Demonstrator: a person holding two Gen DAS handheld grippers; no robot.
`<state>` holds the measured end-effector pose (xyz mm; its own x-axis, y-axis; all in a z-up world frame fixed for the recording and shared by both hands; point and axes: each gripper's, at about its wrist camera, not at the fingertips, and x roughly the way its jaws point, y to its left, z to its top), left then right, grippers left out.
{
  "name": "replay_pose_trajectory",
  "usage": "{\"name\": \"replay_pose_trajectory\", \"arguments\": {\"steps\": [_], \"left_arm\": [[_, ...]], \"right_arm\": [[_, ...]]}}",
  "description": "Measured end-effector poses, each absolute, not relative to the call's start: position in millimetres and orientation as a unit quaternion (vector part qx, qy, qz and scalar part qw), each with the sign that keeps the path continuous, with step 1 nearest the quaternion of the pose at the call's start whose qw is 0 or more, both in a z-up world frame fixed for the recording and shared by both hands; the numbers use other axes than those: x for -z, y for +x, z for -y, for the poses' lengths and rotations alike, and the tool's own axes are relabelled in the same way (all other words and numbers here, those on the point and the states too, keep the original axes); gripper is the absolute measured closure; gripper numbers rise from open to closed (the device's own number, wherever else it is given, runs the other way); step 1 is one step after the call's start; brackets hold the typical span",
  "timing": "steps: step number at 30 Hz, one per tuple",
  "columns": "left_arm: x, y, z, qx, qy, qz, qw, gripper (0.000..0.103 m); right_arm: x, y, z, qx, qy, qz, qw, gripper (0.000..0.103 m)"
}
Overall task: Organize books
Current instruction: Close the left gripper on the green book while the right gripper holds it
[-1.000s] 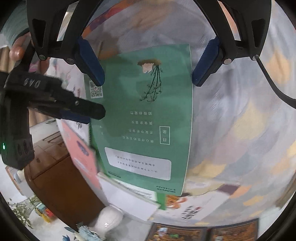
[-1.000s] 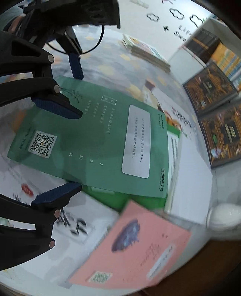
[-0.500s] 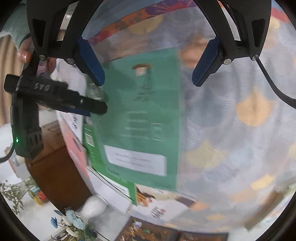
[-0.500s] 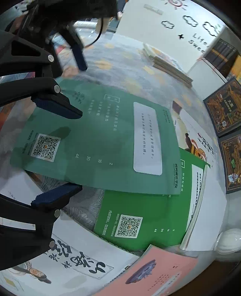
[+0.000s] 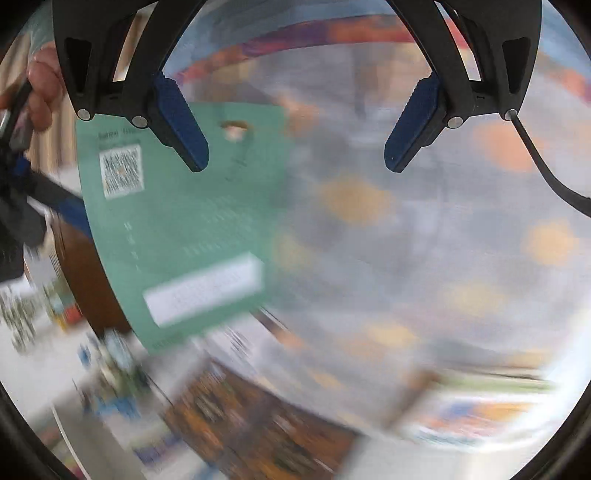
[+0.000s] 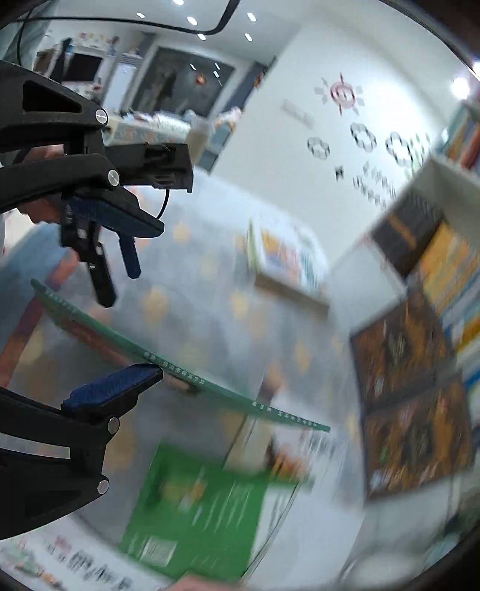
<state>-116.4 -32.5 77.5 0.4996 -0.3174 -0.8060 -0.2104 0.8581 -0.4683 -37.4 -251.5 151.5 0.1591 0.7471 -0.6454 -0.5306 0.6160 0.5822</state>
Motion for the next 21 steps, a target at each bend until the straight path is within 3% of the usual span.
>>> {"name": "replay_pose_trajectory", "arguments": {"steps": [7,13,17,21], "left_arm": [[-97.2,-143.1,-66.9,-0.120,-0.185,-0.511,0.831,0.008],[-71.4,-108.9,-50.2,-0.065,-0.127,-0.549,0.823,0.008],[-47.0,-86.8,-40.4,-0.016,-0.111,-0.578,0.808,0.023],[-34.6,-76.0,-44.1,0.028,-0.123,-0.590,0.797,0.023]], "right_arm": [[-119.3,-45.1,183.3,-0.422,0.085,-0.534,0.728,0.033],[-72.4,-36.2,178.0,-0.350,0.078,-0.563,0.745,0.032],[-45.3,-33.1,180.7,-0.291,0.086,-0.574,0.761,0.041],[-28.2,-35.1,181.1,-0.228,0.069,-0.578,0.780,0.045]]}}
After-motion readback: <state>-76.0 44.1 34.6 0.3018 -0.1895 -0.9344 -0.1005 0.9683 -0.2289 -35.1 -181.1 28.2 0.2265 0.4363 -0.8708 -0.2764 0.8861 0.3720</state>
